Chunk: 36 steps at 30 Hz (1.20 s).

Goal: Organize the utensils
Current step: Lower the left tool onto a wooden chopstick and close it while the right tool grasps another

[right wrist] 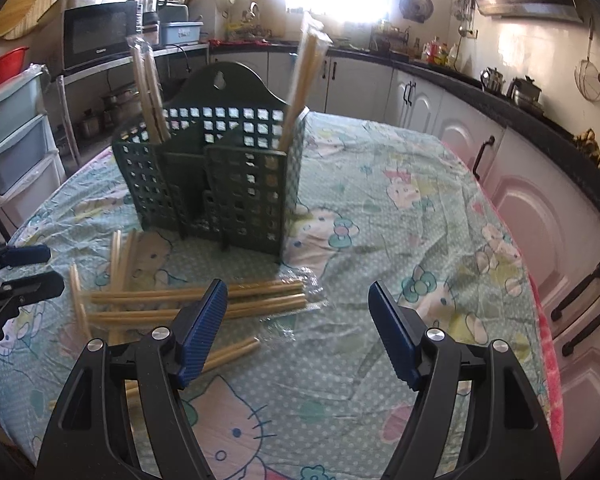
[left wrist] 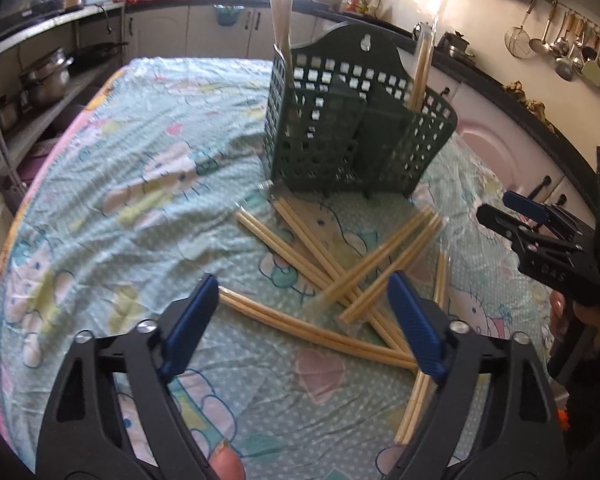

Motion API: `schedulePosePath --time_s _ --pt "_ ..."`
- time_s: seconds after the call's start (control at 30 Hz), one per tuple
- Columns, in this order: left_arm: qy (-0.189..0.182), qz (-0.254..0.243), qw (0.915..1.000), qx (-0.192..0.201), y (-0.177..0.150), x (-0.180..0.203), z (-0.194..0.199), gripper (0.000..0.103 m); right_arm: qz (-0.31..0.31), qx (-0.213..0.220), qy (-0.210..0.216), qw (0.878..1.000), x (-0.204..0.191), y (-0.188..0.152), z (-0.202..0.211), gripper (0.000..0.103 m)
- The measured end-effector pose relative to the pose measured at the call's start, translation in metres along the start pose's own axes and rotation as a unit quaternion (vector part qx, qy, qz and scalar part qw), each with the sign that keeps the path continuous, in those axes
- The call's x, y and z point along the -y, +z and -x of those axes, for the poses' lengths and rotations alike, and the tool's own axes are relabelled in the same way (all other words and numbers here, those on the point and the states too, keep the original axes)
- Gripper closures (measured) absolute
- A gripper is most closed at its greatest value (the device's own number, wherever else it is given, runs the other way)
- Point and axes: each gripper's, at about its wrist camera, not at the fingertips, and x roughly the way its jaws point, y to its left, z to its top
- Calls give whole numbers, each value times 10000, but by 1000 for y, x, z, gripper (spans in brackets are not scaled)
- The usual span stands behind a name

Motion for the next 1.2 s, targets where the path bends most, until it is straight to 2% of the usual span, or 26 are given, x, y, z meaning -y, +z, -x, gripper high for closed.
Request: schedulePosePath --time_s 0.17,0.6,0.77,0.9,1.13,1.2 --pt "-369 120 9991 -180 -6 -3 -11 53 -217 -242 40 9995 11 -2 -19 33" --pt "-1003 518 9929 -369 -12 -15 -26 72 -565 -667 268 9958 20 0 -58 39" --pt "-1069 365 9924 -484 -12 -8 -32 77 -758 -794 378 9932 25 1 -68 46" --pt "-994 294 9931 -539 -12 -4 -36 86 -1036 -901 541 9891 33 1 -75 56" --pt "-1019 341 9929 -504 -12 -5 -37 92 -1464 -951 739 9819 45 -2 -83 78" --pt "-1032 347 9928 -505 -11 -6 -38 93 -1543 -952 780 9803 48 -2 -84 80"
